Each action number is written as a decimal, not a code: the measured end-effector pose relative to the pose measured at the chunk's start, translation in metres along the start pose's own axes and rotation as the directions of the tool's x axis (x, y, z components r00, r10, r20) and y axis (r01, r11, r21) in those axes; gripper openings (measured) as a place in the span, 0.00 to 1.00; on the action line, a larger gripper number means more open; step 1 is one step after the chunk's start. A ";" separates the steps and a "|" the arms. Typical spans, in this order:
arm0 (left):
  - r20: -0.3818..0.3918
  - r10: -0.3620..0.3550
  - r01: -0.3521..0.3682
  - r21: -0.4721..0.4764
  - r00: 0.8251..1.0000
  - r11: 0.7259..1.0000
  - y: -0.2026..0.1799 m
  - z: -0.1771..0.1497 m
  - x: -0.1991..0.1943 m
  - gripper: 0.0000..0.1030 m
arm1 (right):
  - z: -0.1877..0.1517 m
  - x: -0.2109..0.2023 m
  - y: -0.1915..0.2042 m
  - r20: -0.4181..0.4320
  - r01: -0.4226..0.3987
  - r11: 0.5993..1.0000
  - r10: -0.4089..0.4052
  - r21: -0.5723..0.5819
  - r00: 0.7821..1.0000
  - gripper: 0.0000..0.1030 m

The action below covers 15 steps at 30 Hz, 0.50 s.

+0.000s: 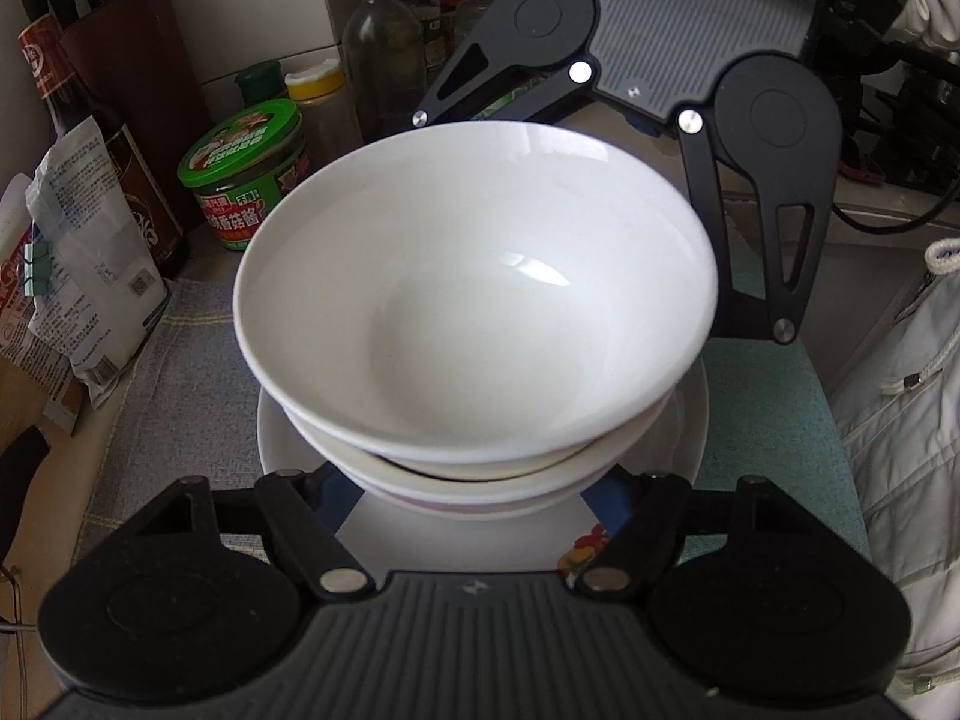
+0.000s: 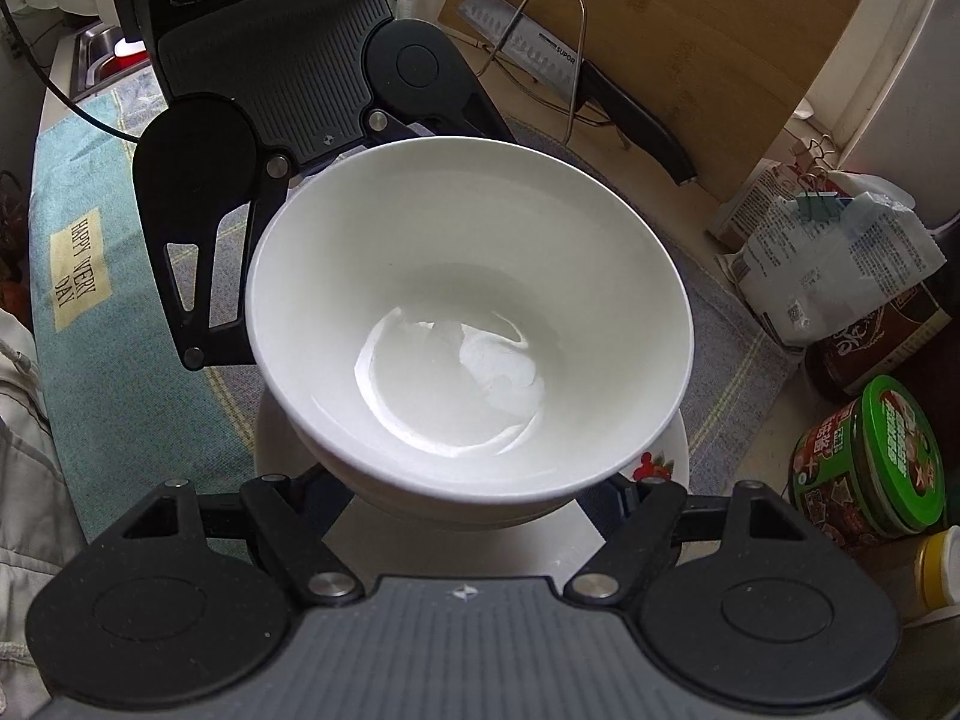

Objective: Organize plates and bowls
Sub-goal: 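Lower the bowl stack onto the plates and open both grippers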

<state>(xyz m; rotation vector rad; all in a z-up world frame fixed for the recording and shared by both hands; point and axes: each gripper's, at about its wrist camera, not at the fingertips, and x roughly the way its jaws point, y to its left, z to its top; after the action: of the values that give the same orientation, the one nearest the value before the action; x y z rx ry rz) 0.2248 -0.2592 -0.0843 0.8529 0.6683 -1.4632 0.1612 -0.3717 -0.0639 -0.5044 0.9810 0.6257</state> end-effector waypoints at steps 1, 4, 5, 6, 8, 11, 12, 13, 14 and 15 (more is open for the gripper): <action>0.000 0.000 0.000 0.001 1.000 1.000 0.000 0.000 0.002 0.73 | 0.000 0.001 -0.001 -0.004 -0.001 1.000 0.001 0.002 1.000 0.80; 0.001 -0.001 0.001 0.000 1.000 1.000 0.003 0.002 0.007 0.73 | -0.001 0.003 -0.003 -0.011 0.003 1.000 -0.003 0.004 1.000 0.80; 0.001 0.000 0.000 0.000 1.000 1.000 0.003 0.003 0.008 0.73 | -0.001 0.004 -0.004 -0.013 0.005 1.000 -0.004 0.005 1.000 0.80; -0.001 -0.001 0.001 -0.002 1.000 1.000 0.004 0.003 0.010 0.73 | -0.001 0.004 -0.004 -0.015 0.006 1.000 -0.006 0.007 1.000 0.80; -0.003 -0.002 0.002 -0.004 1.000 1.000 0.005 0.004 0.013 0.73 | -0.001 0.006 -0.006 -0.020 0.007 1.000 -0.006 0.012 1.000 0.80; 0.001 -0.005 0.005 -0.012 1.000 1.000 0.006 0.004 0.014 0.73 | -0.003 0.006 -0.007 -0.019 0.004 1.000 -0.004 0.022 1.000 0.80; 0.001 -0.007 0.007 -0.016 1.000 1.000 0.007 0.004 0.014 0.73 | -0.003 0.007 -0.008 -0.018 0.004 1.000 -0.004 0.024 1.000 0.80; 0.001 -0.010 0.010 -0.020 1.000 1.000 0.008 0.003 0.014 0.73 | -0.003 0.007 -0.008 -0.017 0.003 1.000 -0.002 0.028 1.000 0.80; 0.002 -0.013 0.013 -0.027 1.000 1.000 0.009 0.003 0.014 0.73 | -0.003 0.007 -0.009 -0.016 0.001 1.000 0.000 0.031 1.000 0.80; 0.002 -0.013 0.013 -0.034 1.000 0.999 0.010 0.002 0.014 0.73 | -0.003 0.008 -0.010 -0.014 0.001 0.999 0.000 0.035 1.000 0.80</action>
<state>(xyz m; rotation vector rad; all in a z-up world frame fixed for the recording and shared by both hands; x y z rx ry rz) 0.2348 -0.2701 -0.0940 0.8222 0.6964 -1.4609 0.1691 -0.3786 -0.0708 -0.4783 1.0030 0.6044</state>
